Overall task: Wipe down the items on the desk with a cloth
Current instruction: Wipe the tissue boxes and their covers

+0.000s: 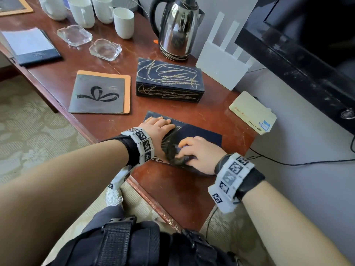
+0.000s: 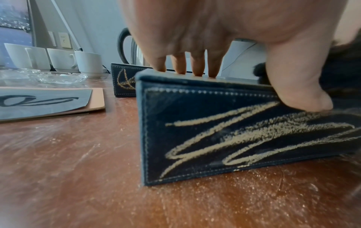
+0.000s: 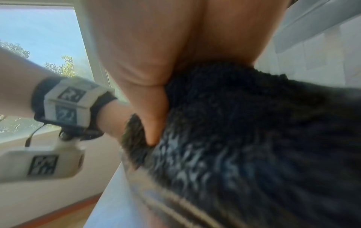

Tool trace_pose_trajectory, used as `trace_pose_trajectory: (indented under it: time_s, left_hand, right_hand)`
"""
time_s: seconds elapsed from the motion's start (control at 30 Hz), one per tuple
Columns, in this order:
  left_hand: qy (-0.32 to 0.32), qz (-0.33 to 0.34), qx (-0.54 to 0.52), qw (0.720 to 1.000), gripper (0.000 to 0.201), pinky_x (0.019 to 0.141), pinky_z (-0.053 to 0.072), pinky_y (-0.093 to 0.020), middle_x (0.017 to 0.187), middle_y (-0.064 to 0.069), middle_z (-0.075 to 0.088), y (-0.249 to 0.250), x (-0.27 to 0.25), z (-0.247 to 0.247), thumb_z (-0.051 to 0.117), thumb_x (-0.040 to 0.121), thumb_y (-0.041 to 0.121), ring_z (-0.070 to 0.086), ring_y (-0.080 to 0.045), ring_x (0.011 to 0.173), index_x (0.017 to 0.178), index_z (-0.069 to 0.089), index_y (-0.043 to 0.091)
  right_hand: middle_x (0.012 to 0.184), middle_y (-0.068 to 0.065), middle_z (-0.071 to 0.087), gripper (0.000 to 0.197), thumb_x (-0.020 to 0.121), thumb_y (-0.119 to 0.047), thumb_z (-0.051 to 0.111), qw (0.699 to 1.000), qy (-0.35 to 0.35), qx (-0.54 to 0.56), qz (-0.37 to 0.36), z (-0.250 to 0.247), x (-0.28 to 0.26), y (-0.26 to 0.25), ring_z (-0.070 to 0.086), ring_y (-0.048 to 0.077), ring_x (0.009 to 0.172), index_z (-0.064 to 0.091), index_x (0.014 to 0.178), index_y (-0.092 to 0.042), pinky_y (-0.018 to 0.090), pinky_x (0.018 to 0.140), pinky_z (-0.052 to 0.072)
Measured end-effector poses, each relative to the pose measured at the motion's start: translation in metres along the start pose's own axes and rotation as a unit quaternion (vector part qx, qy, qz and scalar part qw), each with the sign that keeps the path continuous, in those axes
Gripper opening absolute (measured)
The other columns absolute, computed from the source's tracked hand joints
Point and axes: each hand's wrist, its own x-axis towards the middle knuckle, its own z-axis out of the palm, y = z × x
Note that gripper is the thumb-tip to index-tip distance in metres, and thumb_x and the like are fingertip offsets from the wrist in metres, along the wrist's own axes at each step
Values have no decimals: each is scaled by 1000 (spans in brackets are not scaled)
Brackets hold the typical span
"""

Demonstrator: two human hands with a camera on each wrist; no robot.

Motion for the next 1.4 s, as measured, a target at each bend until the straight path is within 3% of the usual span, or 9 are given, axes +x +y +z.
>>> trace_pose_trajectory:
  time_s: [0.07, 0.2, 0.43, 0.53, 0.73, 0.93, 1.17, 1.27, 1.4]
  left_hand:
    - [-9, 0, 6, 1000, 114, 115, 13, -37, 155, 4, 11, 0, 1, 0, 72, 59, 65, 9, -22, 142, 148, 11, 28]
    - [-15, -1, 19, 1000, 113, 115, 12, -39, 156, 4, 10, 0, 3, -1, 72, 62, 64, 8, -23, 143, 149, 10, 28]
    - [-18, -2, 16, 1000, 114, 116, 11, -39, 156, 5, 10, 0, 3, 1, 72, 61, 65, 7, -22, 143, 149, 9, 28]
    - [-13, 1, 23, 1000, 114, 115, 13, -39, 156, 4, 9, -1, 3, 2, 71, 61, 66, 8, -22, 143, 149, 9, 28]
    - [-17, -13, -27, 999, 111, 117, 5, -37, 157, 3, -3, -21, -5, -3, 68, 68, 63, -1, -21, 144, 149, 2, 26]
    - [-56, -55, -60, 995, 117, 116, -3, -41, 157, -1, -14, -54, -12, 0, 68, 69, 60, -13, -21, 144, 149, -7, 19]
    - [-63, -26, -3, 998, 117, 116, 1, -37, 157, 3, -14, -55, -11, -8, 67, 67, 65, -7, -19, 145, 150, 1, 14]
    - [-79, -53, -22, 995, 124, 114, 25, -44, 155, 15, -10, -57, -6, -7, 69, 56, 71, 13, -26, 143, 150, 3, 22]
    - [-87, -49, -16, 995, 123, 109, 33, -40, 155, 16, -9, -56, -4, -11, 71, 57, 68, 26, -25, 139, 149, 3, 23]
  right_hand:
    - [129, -2, 49, 29, 91, -17, 53, 998, 19, 43, 37, -12, 2, 14, 42, 20, 120, 64, 117, -26, 32, 101, 35]
    - [137, 1, 37, 32, 96, -26, 43, 942, 202, 62, 263, -16, 21, 21, 36, 28, 121, 53, 126, -27, 35, 92, 38]
    - [138, -8, 37, 36, 96, -21, 43, 994, 42, -47, 91, 3, 10, 7, 28, 20, 126, 52, 128, -33, 38, 95, 41]
    - [136, -7, 42, 37, 94, -16, 43, 996, -9, -19, 88, -6, -5, 11, 36, 20, 125, 57, 124, -32, 36, 99, 39]
    - [139, 5, 41, 53, 92, -18, 52, 903, 321, 55, 280, -29, -11, 24, 36, 29, 125, 34, 142, -23, 38, 99, 34]
    - [140, -4, 37, 50, 94, -41, 45, 961, 122, -82, 233, 20, 5, -8, 28, 22, 130, 31, 142, -31, 42, 99, 31]
    - [155, -5, 9, 32, 95, -42, 45, 944, 125, 28, 304, 2, 13, -1, 11, 28, 139, 49, 126, -39, 46, 107, 21]
    - [146, -3, 31, 41, 96, -34, 44, 946, 138, -5, 294, 12, 19, -14, 31, 28, 129, 36, 136, -31, 46, 101, 32]
    - [137, -1, 38, 38, 94, -30, 49, 938, 158, 18, 309, 15, 22, -27, 37, 27, 125, 40, 131, -24, 43, 96, 38]
